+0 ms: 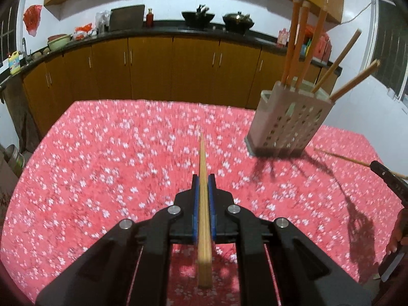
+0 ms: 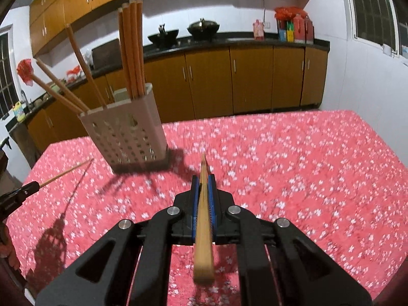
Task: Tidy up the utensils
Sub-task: 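Raise the chopstick upright over the holder with the left gripper while the right gripper does likewise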
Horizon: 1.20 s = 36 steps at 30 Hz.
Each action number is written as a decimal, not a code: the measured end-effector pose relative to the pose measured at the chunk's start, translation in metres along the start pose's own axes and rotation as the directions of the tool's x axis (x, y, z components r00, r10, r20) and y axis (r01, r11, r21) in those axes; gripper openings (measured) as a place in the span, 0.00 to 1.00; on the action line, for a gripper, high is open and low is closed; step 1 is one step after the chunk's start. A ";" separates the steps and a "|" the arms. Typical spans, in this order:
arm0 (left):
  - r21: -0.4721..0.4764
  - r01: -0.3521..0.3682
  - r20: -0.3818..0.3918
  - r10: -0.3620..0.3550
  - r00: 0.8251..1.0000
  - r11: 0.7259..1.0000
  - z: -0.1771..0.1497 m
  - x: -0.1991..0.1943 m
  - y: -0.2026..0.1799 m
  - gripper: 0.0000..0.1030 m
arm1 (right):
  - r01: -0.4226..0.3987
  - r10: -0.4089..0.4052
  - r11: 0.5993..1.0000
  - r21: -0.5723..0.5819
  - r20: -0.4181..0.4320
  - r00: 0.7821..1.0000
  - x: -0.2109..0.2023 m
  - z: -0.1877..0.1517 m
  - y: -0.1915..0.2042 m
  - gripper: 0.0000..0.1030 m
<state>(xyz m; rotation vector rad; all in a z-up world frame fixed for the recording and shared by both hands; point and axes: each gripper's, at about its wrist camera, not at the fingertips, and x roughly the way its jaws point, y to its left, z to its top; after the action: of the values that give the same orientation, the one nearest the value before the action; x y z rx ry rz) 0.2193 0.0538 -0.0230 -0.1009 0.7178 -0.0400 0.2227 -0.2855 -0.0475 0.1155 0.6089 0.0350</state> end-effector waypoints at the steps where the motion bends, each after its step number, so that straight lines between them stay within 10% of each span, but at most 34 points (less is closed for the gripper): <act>1: 0.002 0.003 0.012 -0.003 1.000 1.000 0.003 -0.004 0.000 0.08 | -0.001 0.001 1.000 0.000 0.009 1.000 -0.002 0.003 0.001 0.08; 25: 0.053 0.097 0.193 -0.105 0.975 0.994 0.044 -0.071 -0.020 0.08 | -0.055 0.057 0.998 -0.019 0.167 0.984 -0.045 0.035 0.016 0.07; 36: 0.115 0.225 0.342 -0.251 0.905 0.968 0.094 -0.128 -0.050 0.08 | -0.181 0.176 0.983 -0.022 0.358 0.917 -0.105 0.078 0.030 0.07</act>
<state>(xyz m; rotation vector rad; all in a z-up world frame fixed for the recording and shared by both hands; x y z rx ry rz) 0.1849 0.0202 0.1360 -0.1217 0.3375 -0.2766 0.1817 -0.2709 0.0794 0.1844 0.2303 0.1839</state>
